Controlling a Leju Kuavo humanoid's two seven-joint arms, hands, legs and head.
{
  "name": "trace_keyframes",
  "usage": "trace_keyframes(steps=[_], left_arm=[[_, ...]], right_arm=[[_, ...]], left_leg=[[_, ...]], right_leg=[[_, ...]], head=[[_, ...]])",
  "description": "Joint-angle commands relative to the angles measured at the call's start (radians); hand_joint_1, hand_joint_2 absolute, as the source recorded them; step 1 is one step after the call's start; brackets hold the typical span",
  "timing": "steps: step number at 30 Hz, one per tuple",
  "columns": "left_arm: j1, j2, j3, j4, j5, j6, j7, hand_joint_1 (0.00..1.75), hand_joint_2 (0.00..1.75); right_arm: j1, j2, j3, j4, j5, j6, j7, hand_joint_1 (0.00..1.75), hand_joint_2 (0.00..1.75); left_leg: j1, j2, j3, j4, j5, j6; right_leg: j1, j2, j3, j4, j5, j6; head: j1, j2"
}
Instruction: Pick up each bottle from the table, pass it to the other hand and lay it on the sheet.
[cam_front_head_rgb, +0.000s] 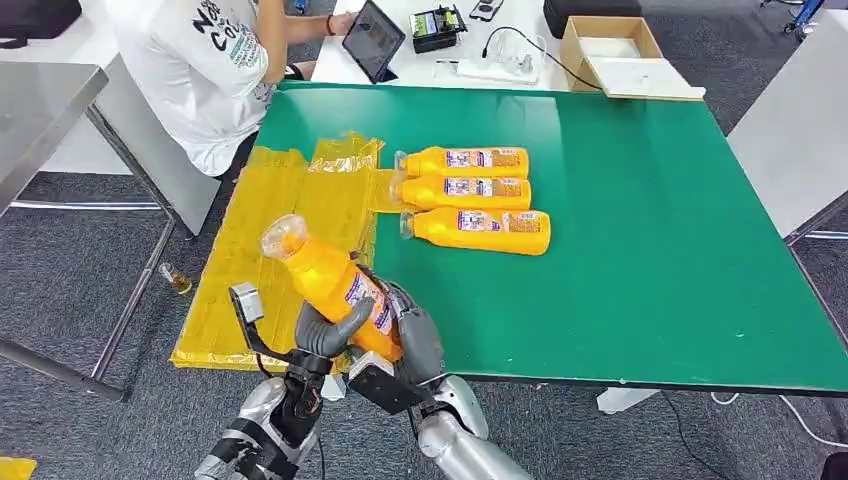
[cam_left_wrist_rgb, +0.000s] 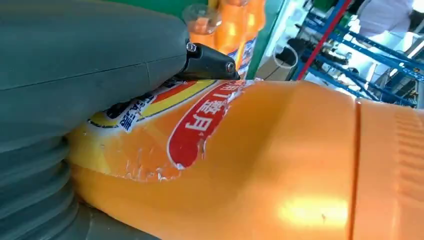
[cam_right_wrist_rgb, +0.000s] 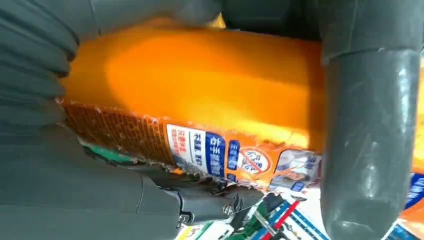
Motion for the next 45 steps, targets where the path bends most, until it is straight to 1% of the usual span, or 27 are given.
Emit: trace_keyframes(steps=[1,2,3,4,5,7,8,11,13,19,21,23,25,26,29,30,31,32,33,34,37,39,40,42,43,44,45], left_arm=[[-0.043,-0.003,0.006,-0.06,-0.141,0.153,-0.06,1.75,1.75],[-0.042,-0.005,0.016,-0.063,-0.154,0.173,-0.064,1.75,1.75],[-0.043,-0.007,0.026,-0.067,-0.172,0.199,-0.075,1.75,1.75],[-0.05,-0.006,0.049,-0.071,-0.223,0.271,-0.103,1.75,1.75],[-0.056,-0.006,0.067,-0.075,-0.252,0.311,-0.122,1.75,1.75],[-0.072,-0.005,0.114,-0.09,-0.284,0.377,-0.144,1.75,1.75],[-0.079,-0.004,0.133,-0.098,-0.294,0.399,-0.152,1.75,1.75],[-0.107,0.0,0.191,-0.126,-0.347,0.504,-0.181,1.75,1.75],[-0.108,0.001,0.195,-0.13,-0.347,0.503,-0.179,1.75,1.75],[-0.14,0.009,0.222,-0.107,-0.485,0.656,-0.219,1.75,1.75],[-0.142,0.011,0.224,-0.107,-0.485,0.655,-0.219,1.75,1.75],[-0.15,0.015,0.217,-0.092,-0.511,0.671,-0.223,1.75,1.75],[-0.195,0.048,0.187,-0.024,-0.692,0.783,-0.212,1.75,1.75],[-0.244,0.083,0.143,0.057,-0.858,0.841,-0.168,1.75,1.75],[-0.36,0.123,0.092,0.265,-1.119,0.878,-0.057,1.75,1.75],[-0.389,0.116,0.114,0.326,-1.122,0.887,-0.085,1.75,1.75],[-0.389,0.116,0.114,0.326,-1.122,0.887,-0.085,1.75,1.75],[-0.423,0.141,0.05,0.401,-1.259,0.905,0.003,1.75,1.75],[-0.437,0.144,0.042,0.426,-1.283,0.892,0.015,1.75,1.75],[-0.461,0.162,0.007,0.482,-1.392,0.902,0.079,1.75,1.75],[-0.517,0.2,-0.063,0.621,-1.556,0.823,0.15,1.75,1.75],[-0.537,0.22,-0.077,0.662,-1.592,0.775,0.14,1.75,1.75],[-0.549,0.224,-0.084,0.68,-1.606,0.725,0.141,1.75,1.75],[-0.568,0.23,-0.087,0.699,-1.614,0.625,0.141,1.75,1.75],[-0.57,0.23,-0.088,0.7,-1.616,0.615,0.14,1.75,1.75],[-0.572,0.231,-0.087,0.699,-1.616,0.612,0.139,1.75,1.75],[-0.572,0.231,-0.087,0.699,-1.616,0.612,0.139,1.75,1.75]], right_arm=[[0.041,-0.048,-0.058,-0.139,-0.081,0.061,-0.007,0.0,0.0],[0.05,-0.053,-0.065,-0.168,-0.089,0.066,-0.007,0.0,0.0],[0.06,-0.059,-0.076,-0.202,-0.102,0.07,-0.014,0.0,0.0],[0.078,-0.077,-0.087,-0.275,-0.12,0.088,-0.016,0.0,0.0],[0.092,-0.088,-0.093,-0.326,-0.124,0.089,-0.015,0.0,0.0],[0.125,-0.108,-0.111,-0.438,-0.143,0.101,-0.011,0.0,0.0],[0.141,-0.113,-0.121,-0.484,-0.153,0.101,-0.01,0.0,0.0],[0.182,-0.12,-0.149,-0.607,-0.182,0.093,-0.012,0.0,0.0],[0.187,-0.122,-0.148,-0.621,-0.182,0.094,-0.012,0.0,0.0],[0.211,-0.125,-0.155,-0.695,-0.216,0.079,-0.031,0.0,0.0],[0.21,-0.124,-0.155,-0.696,-0.215,0.079,-0.031,0.0,0.0],[0.213,-0.126,-0.154,-0.703,-0.217,0.078,-0.032,0.0,0.0],[0.203,-0.128,-0.144,-0.711,-0.222,0.081,-0.039,0.0,0.0],[0.193,-0.13,-0.138,-0.718,-0.224,0.085,-0.042,0.0,0.0],[0.178,-0.128,-0.13,-0.751,-0.231,0.09,-0.046,0.0,0.0],[0.173,-0.129,-0.121,-0.769,-0.235,0.085,-0.035,0.0,0.0],[0.173,-0.129,-0.121,-0.769,-0.235,0.085,-0.035,0.0,0.0],[0.172,-0.129,-0.119,-0.776,-0.235,0.085,-0.034,0.0,0.0],[0.174,-0.132,-0.115,-0.79,-0.234,0.085,-0.038,0.0,0.0],[0.173,-0.134,-0.109,-0.807,-0.234,0.085,-0.04,0.0,0.0],[0.182,-0.146,-0.093,-0.852,-0.229,0.084,-0.034,0.0,0.0],[0.184,-0.151,-0.09,-0.858,-0.228,0.082,-0.04,0.0,0.0],[0.185,-0.152,-0.091,-0.86,-0.227,0.081,-0.042,0.0,0.0],[0.188,-0.151,-0.096,-0.871,-0.234,0.077,-0.049,0.0,0.0],[0.189,-0.151,-0.097,-0.873,-0.234,0.076,-0.049,0.0,0.0],[0.189,-0.151,-0.098,-0.877,-0.234,0.076,-0.049,0.0,0.0],[0.189,-0.151,-0.098,-0.877,-0.234,0.076,-0.049,0.0,0.0]], left_leg=[[0.0,-0.002,0.002,0.0,-0.001,0.002],[0.0,-0.001,0.006,-0.001,-0.002,0.003],[0.0,-0.001,0.002,-0.001,0.0,0.002],[0.0,0.0,0.009,-0.002,-0.002,0.004],[0.0,-0.001,0.002,-0.001,0.0,0.002],[0.0,-0.001,0.005,-0.001,-0.001,0.002],[0.0,-0.001,0.001,0.0,0.0,0.002],[0.0,-0.001,0.002,0.0,-0.001,0.002],[0.0,-0.001,0.002,0.0,-0.001,0.002],[0.0,0.001,0.007,-0.001,-0.002,0.003],[0.0,0.0,0.002,-0.001,0.0,0.001],[0.0,0.0,0.003,-0.001,-0.001,0.002],[0.0,0.001,0.007,-0.002,-0.001,0.002],[0.0,0.0,0.005,-0.001,0.0,0.002],[0.0,-0.001,0.005,-0.002,0.0,0.002],[0.0,-0.002,0.003,-0.001,0.001,0.001],[0.0,-0.002,0.004,-0.001,0.001,0.002],[0.0,-0.001,0.003,-0.001,0.001,0.001],[0.0,0.0,0.005,-0.002,0.001,0.002],[0.0,0.001,0.003,-0.001,0.001,0.001],[0.0,0.001,0.006,-0.002,0.001,0.002],[0.0,0.002,0.006,-0.002,0.001,0.001],[0.0,0.003,0.005,-0.001,0.001,0.001],[0.0,0.005,0.009,-0.002,0.0,0.002],[0.0,0.003,0.004,0.0,0.001,0.001],[0.001,0.004,0.006,0.0,0.0,0.002],[0.001,0.002,0.003,0.0,0.001,0.001]], right_leg=[[0.001,-0.004,0.004,-0.001,-0.001,-0.002],[0.001,-0.004,0.007,-0.001,-0.002,-0.003],[0.001,-0.003,0.003,-0.001,-0.001,-0.002],[0.002,-0.004,0.011,-0.003,-0.003,-0.004],[0.001,-0.003,0.003,-0.001,-0.001,-0.001],[0.002,-0.004,0.006,-0.001,-0.002,-0.002],[0.001,-0.003,0.003,0.0,-0.001,-0.002],[0.001,-0.003,0.003,0.0,-0.001,-0.002],[0.001,-0.003,0.003,0.0,-0.001,-0.002],[0.001,-0.003,0.008,-0.002,-0.002,-0.003],[0.001,-0.002,0.003,-0.001,-0.001,-0.001],[0.001,-0.001,0.004,-0.001,-0.001,-0.002],[0.001,-0.002,0.007,-0.002,-0.002,-0.003],[0.001,-0.002,0.005,-0.001,-0.001,-0.002],[0.001,-0.004,0.007,-0.001,-0.001,-0.003],[0.0,-0.004,0.004,0.0,0.0,-0.002],[0.001,-0.004,0.005,0.0,-0.001,-0.002],[0.0,-0.003,0.004,-0.001,0.0,-0.002],[0.0,-0.002,0.006,-0.001,0.0,-0.002],[0.001,0.0,0.004,0.0,0.001,-0.002],[0.001,-0.002,0.006,-0.001,0.0,-0.003],[0.001,-0.001,0.007,-0.001,0.0,-0.003],[0.001,0.0,0.004,-0.001,0.001,-0.002],[0.002,0.001,0.008,-0.002,0.0,-0.003],[0.001,0.001,0.003,0.0,0.0,-0.002],[0.002,0.0,0.005,0.0,0.0,-0.003],[0.001,0.0,0.003,0.0,0.0,-0.002]], head=[[0.0,0.0],[0.0,0.0],[0.0,0.0],[0.0,0.0],[0.0,0.0],[0.0,0.0],[0.0,0.0],[0.0,0.0],[0.001,0.0],[0.0,0.0],[0.0,0.0],[0.0,0.0],[0.0,0.0],[0.0,0.0],[0.0,0.0],[0.0,0.0],[0.0,0.0],[0.001,0.0],[0.0,0.0],[0.0,0.0],[0.0,0.0],[0.0,0.0],[0.0,0.0],[0.0,0.0],[0.0,0.0],[0.001,0.0],[0.0,0.0]])
